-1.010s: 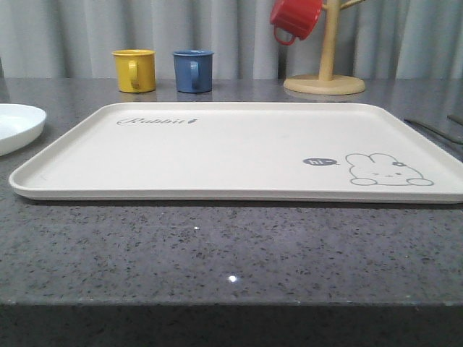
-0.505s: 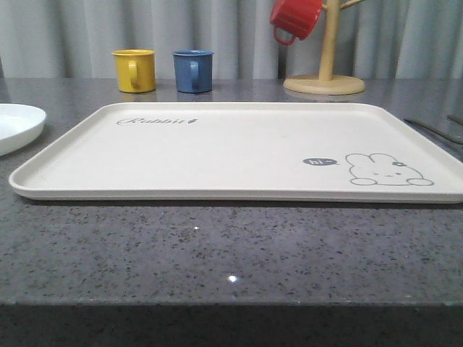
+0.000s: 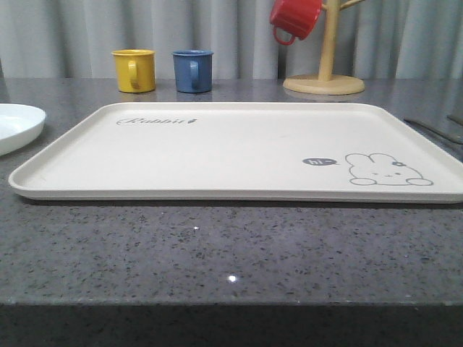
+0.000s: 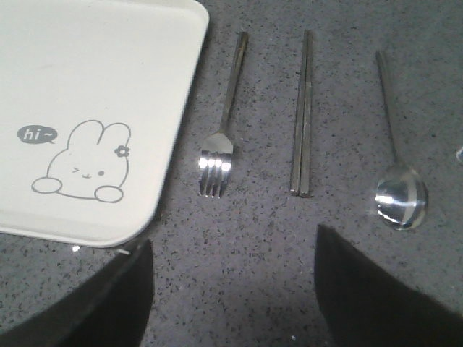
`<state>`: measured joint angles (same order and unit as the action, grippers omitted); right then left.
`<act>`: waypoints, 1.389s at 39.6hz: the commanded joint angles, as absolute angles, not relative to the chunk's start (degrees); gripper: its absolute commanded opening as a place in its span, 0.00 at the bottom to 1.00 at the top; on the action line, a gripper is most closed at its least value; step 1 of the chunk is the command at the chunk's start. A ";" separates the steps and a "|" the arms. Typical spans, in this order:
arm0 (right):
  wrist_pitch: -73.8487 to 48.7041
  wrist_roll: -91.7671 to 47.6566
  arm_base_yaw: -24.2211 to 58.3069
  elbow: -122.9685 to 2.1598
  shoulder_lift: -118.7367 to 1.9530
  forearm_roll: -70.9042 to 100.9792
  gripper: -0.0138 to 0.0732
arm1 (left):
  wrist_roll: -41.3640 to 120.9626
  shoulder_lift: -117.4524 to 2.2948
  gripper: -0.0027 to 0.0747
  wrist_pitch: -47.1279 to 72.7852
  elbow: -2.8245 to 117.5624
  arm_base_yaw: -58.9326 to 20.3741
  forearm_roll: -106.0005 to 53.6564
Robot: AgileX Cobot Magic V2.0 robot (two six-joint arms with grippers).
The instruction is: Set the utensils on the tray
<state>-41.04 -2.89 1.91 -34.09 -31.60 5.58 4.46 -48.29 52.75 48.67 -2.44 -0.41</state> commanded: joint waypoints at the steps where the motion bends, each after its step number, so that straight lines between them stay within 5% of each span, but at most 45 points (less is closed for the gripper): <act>1: -37.53 -2.93 1.69 -35.78 -32.08 5.49 0.74 | 4.39 -54.83 0.70 52.27 54.36 -2.03 0.00; 15: -37.53 -2.93 1.69 -35.78 -32.08 5.49 0.74 | 17.09 -73.83 0.70 49.16 60.44 17.87 -17.27; 33: -37.53 -2.93 1.69 -35.78 -32.08 5.49 0.74 | 17.61 -83.51 0.68 40.55 60.57 19.30 -20.60; 42: -37.53 -2.93 1.69 -35.78 -32.08 5.49 0.74 | 17.61 -84.31 0.44 38.67 60.57 19.30 -21.47; 52: -37.53 -2.93 1.69 -35.78 -32.08 5.49 0.74 | 17.61 -84.31 0.02 38.47 60.57 19.30 -21.48; 55: -37.53 -2.93 1.69 -35.78 -32.08 5.49 0.74 | 17.61 -84.31 0.01 38.47 60.57 19.30 -21.48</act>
<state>-41.04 -2.89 1.91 -34.09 -31.60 5.58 17.53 -86.04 40.81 58.63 19.31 -19.87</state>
